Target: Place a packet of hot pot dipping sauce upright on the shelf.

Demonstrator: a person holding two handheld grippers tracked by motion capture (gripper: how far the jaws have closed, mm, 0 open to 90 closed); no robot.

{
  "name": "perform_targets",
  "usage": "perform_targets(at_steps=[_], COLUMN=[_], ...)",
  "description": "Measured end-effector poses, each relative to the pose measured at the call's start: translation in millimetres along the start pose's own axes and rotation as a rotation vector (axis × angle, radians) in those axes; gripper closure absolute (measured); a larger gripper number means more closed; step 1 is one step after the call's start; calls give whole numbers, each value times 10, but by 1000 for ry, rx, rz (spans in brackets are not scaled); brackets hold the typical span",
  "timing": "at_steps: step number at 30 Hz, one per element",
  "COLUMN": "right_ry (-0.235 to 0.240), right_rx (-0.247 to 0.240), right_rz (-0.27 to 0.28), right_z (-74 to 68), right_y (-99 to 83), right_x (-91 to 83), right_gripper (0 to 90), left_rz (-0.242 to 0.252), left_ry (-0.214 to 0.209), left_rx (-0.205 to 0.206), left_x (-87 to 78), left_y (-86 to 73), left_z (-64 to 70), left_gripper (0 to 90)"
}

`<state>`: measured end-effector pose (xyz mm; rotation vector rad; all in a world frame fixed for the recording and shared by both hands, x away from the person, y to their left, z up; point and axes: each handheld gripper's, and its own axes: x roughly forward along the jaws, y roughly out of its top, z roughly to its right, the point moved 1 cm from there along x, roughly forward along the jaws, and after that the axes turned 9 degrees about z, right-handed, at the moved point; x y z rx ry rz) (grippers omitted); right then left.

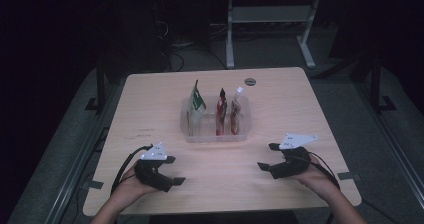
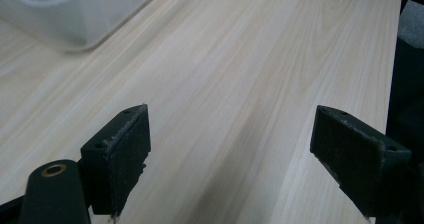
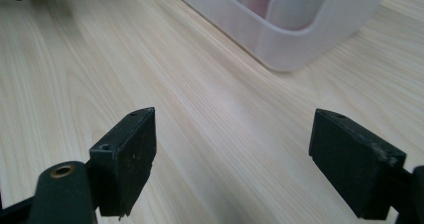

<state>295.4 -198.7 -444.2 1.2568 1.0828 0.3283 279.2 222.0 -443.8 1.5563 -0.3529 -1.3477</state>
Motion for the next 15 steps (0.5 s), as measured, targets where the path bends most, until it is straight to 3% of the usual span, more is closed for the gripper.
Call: perform_targets(at_steps=[4, 7, 15], right_ry=[-23, -32, -23], right_rx=[8, -7, -15], right_rz=[-6, -15, -18], right_z=[50, 68, 80], right_y=[-97, -121, -147], right_x=[-93, -114, -126], right_gripper=[187, 185, 173], left_rz=[-25, -76, -59], left_ry=[8, 11, 21], left_rx=[7, 44, 37], left_x=[-21, -25, -55], left_y=[-92, -119, -117], left_z=[-7, -25, -53], left_gripper=[162, 163, 163])
